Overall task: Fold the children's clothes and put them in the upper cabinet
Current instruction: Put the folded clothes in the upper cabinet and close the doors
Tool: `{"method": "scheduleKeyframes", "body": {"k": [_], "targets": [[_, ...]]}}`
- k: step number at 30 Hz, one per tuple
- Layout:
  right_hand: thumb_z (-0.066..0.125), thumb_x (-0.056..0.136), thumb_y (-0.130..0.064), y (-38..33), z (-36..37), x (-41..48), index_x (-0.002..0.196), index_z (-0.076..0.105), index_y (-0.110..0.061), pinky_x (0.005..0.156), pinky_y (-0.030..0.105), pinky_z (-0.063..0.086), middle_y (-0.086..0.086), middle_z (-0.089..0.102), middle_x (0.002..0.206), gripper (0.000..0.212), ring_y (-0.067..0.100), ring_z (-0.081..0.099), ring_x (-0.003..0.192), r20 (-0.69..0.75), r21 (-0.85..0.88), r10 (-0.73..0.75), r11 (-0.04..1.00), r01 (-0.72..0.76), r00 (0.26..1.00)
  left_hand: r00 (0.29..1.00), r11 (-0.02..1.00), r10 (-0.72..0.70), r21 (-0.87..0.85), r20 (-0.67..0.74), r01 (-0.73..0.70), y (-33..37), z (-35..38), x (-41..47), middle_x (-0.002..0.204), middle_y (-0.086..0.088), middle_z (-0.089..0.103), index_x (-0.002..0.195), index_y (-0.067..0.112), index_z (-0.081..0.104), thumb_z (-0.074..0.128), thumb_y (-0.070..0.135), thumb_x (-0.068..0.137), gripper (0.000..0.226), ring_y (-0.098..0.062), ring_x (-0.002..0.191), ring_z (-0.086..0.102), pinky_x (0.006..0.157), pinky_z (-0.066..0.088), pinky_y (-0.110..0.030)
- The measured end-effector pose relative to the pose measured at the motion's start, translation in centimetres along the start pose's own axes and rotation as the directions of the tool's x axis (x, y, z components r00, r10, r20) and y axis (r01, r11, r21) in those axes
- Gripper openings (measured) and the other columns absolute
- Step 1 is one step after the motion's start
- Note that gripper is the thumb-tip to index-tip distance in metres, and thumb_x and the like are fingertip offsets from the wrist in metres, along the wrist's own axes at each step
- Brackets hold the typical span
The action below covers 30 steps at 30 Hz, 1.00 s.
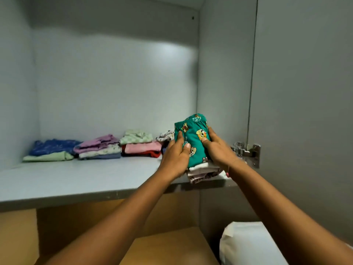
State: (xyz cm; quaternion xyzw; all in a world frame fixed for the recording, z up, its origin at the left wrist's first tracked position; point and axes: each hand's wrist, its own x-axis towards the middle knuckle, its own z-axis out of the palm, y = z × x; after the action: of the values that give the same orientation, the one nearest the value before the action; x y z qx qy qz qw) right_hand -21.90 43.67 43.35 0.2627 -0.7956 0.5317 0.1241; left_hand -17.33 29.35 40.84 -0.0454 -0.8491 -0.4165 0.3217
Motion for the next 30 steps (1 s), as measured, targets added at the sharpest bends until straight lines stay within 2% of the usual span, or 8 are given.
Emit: {"method": "scheduleKeyframes", "body": {"k": [6, 9, 13, 15, 18, 21, 23, 30], "targets": [[0.041, 0.097, -0.013, 1.5, 0.3, 7.6, 0.135, 0.048, -0.007, 0.104, 0.042, 0.043, 0.019, 0.055, 0.135, 0.04, 0.035, 0.054, 0.121, 0.042, -0.263, 0.228, 0.942, -0.209, 0.973, 0.973, 0.98, -0.156, 0.147, 0.171, 0.132, -2.1, 2.2, 6.8, 0.146, -0.011, 0.047, 0.145, 0.019, 0.039, 0.039, 0.03, 0.1, 0.047, -0.031, 0.13, 0.046, 0.108, 0.037, -0.039], [0.035, 0.098, -0.018, 2.2, 0.7, 8.6, 0.125, 0.055, -0.001, 0.094, 0.034, 0.045, 0.022, 0.056, 0.131, 0.038, 0.033, 0.056, 0.111, 0.037, -0.538, 0.346, 0.797, -0.273, 0.938, 0.933, 0.964, -0.22, 0.207, 0.283, 0.164, -2.9, 3.0, 8.2, 0.127, -0.016, 0.061, 0.118, 0.006, 0.059, 0.045, 0.02, 0.094, 0.031, -0.031, 0.112, 0.057, 0.094, 0.046, -0.038], [0.045, 0.094, -0.024, 2.4, 1.2, 8.2, 0.109, 0.063, -0.005, 0.073, 0.028, 0.042, 0.018, 0.065, 0.116, 0.03, 0.029, 0.054, 0.083, -0.094, -0.717, 0.31, 0.638, -0.281, 0.946, 0.895, 0.969, -0.244, 0.136, 0.372, 0.208, -3.7, 1.5, 8.7, 0.095, -0.016, 0.063, 0.09, 0.006, 0.056, 0.045, 0.02, 0.097, 0.019, -0.023, 0.08, 0.056, 0.075, 0.047, -0.038], [0.046, 0.092, -0.027, 2.2, 1.4, 7.7, 0.107, 0.064, -0.01, 0.071, 0.03, 0.043, 0.016, 0.066, 0.112, 0.029, 0.031, 0.057, 0.083, -0.156, -0.751, 0.113, 0.631, -0.192, 0.981, 0.935, 0.95, -0.13, 0.311, 0.331, 0.022, -4.4, -1.0, 8.6, 0.102, -0.012, 0.061, 0.107, 0.007, 0.058, 0.041, 0.028, 0.098, 0.028, -0.022, 0.086, 0.053, 0.078, 0.042, -0.034], [0.043, 0.092, -0.036, 1.8, 2.0, 6.8, 0.116, 0.064, -0.02, 0.075, 0.035, 0.043, 0.014, 0.066, 0.116, 0.036, 0.033, 0.059, 0.093, -0.091, -0.735, -0.07, 0.678, -0.019, 0.993, 0.94, 0.783, -0.063, 0.601, 0.334, -0.161, -6.8, -4.3, 7.7, 0.138, -0.014, 0.052, 0.135, 0.011, 0.046, 0.037, 0.044, 0.099, 0.05, -0.031, 0.121, 0.05, 0.091, 0.039, -0.034], [0.037, 0.096, -0.039, 2.5, 2.9, 5.9, 0.129, 0.057, -0.023, 0.091, 0.039, 0.041, 0.013, 0.055, 0.137, 0.042, 0.035, 0.053, 0.117, 0.15, -0.806, 0.058, 0.585, 0.089, 0.987, 0.866, 0.726, -0.249, 0.675, 0.433, -0.129, -9.7, -5.4, 6.1, 0.16, -0.011, 0.021, 0.151, 0.009, 0.024, 0.03, 0.055, 0.099, 0.07, -0.029, 0.147, 0.02, 0.115, 0.022, -0.039], [0.034, 0.098, -0.037, 3.3, 3.1, 5.8, 0.137, 0.05, -0.023, 0.1, 0.038, 0.037, 0.008, 0.047, 0.146, 0.044, 0.033, 0.047, 0.126, 0.2, -0.819, 0.084, 0.561, 0.12, 0.976, 0.806, 0.754, -0.346, 0.653, 0.48, -0.066, -10.9, -5.5, 5.5, 0.164, -0.007, 0.005, 0.154, 0.011, 0.012, 0.024, 0.057, 0.099, 0.073, -0.025, 0.15, 0.0, 0.121, 0.007, -0.043], [0.031, 0.098, -0.037, 4.6, 3.3, 7.9, 0.144, 0.039, -0.031, 0.106, 0.037, 0.033, 0.004, 0.04, 0.152, 0.047, 0.029, 0.042, 0.133, 0.166, -0.813, 0.124, 0.579, 0.065, 0.978, 0.784, 0.773, -0.373, 0.633, 0.496, -0.032, -11.6, -5.3, 6.0, 0.164, -0.002, 0.003, 0.154, 0.015, 0.012, 0.025, 0.056, 0.099, 0.07, -0.02, 0.15, 0.005, 0.12, 0.005, -0.039]]}}
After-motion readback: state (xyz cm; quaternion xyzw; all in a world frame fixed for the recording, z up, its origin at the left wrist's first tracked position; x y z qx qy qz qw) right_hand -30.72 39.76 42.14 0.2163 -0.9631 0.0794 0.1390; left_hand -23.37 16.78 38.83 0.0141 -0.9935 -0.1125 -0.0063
